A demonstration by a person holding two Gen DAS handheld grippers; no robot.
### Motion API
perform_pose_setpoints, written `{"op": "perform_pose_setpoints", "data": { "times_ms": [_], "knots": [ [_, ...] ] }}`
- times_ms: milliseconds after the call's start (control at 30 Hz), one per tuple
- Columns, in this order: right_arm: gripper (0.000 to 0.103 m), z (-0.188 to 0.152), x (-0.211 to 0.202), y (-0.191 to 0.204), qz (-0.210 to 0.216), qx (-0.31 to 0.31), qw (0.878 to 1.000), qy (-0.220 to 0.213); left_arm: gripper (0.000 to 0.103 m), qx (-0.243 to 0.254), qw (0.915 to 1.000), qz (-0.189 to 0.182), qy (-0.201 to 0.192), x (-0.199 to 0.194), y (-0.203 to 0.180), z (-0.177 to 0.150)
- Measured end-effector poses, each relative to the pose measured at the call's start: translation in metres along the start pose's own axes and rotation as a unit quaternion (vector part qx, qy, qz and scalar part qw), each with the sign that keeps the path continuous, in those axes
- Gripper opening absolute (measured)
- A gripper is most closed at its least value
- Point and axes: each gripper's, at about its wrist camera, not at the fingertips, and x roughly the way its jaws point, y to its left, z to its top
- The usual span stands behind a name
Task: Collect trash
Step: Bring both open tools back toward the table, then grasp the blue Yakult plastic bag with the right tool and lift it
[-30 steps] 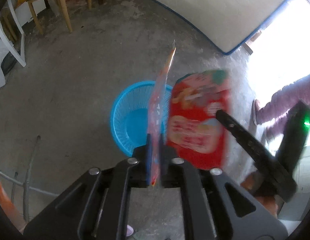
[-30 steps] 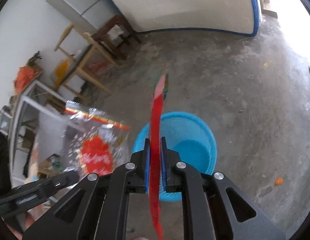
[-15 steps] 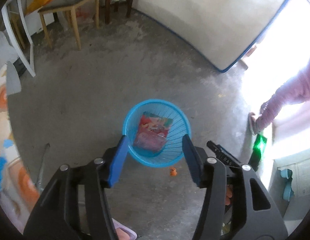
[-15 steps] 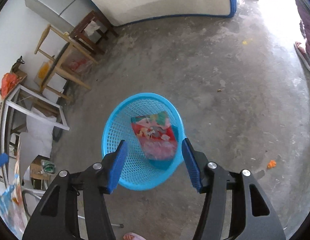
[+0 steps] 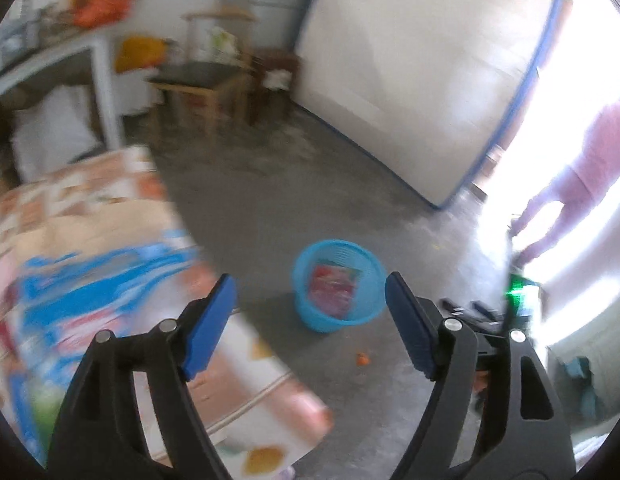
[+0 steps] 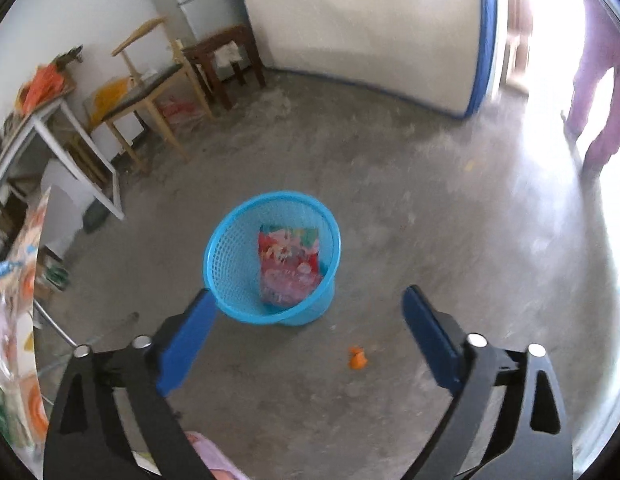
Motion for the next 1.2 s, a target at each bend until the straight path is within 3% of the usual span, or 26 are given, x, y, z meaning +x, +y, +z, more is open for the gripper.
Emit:
{"op": "perform_pose_setpoints", "data": {
  "times_ms": [167, 300, 367, 500, 533, 633, 700, 900, 1000, 1067, 1133, 1200],
  "knots": [
    [0.096, 0.014, -0.039, 0.045, -0.031, -0.077, 0.995, -0.050, 0.083, -0.051, 0.9976, 0.042, -0.021, -0.057, 0.049, -0.039],
    [0.096, 0.022, -0.077, 0.094, 0.017, -0.144, 0.984, -0.098, 0.088, -0.079, 0.9926, 0.075, -0.053, -0.093, 0.081, -0.070],
    [0.096, 0.024, -0.094, 0.116, 0.067, -0.162, 0.978, -0.115, 0.089, -0.094, 0.9889, 0.091, -0.071, -0.108, 0.096, -0.087],
    [0.096, 0.032, -0.131, 0.171, 0.230, -0.200, 0.944, -0.127, 0.090, -0.116, 0.9828, 0.118, -0.082, -0.122, 0.114, -0.112],
    [0.096, 0.033, -0.135, 0.182, 0.252, -0.206, 0.938, -0.120, 0.090, -0.118, 0.9820, 0.122, -0.082, -0.124, 0.116, -0.116],
    [0.096, 0.037, -0.138, 0.227, 0.333, -0.232, 0.912, -0.058, 0.091, -0.123, 0.9797, 0.132, -0.088, -0.130, 0.121, -0.134],
    [0.096, 0.043, -0.129, 0.252, 0.353, -0.232, 0.906, -0.014, 0.091, -0.125, 0.9786, 0.132, -0.096, -0.135, 0.123, -0.145],
    [0.096, 0.065, -0.059, 0.302, 0.365, -0.147, 0.907, 0.152, 0.094, -0.111, 0.9805, 0.117, -0.113, -0.142, 0.120, -0.167],
    [0.094, 0.066, -0.033, 0.319, 0.349, -0.125, 0.910, 0.186, 0.094, -0.109, 0.9820, 0.104, -0.114, -0.142, 0.120, -0.174],
    [0.089, 0.062, -0.011, 0.328, 0.337, -0.111, 0.911, 0.212, 0.094, -0.109, 0.9834, 0.090, -0.113, -0.141, 0.120, -0.179],
    [0.074, 0.057, 0.007, 0.336, 0.334, -0.093, 0.906, 0.245, 0.094, -0.111, 0.9843, 0.078, -0.113, -0.140, 0.122, -0.184],
    [0.066, 0.055, 0.017, 0.339, 0.329, -0.088, 0.904, 0.259, 0.094, -0.111, 0.9847, 0.072, -0.114, -0.139, 0.122, -0.188]
  ]
}}
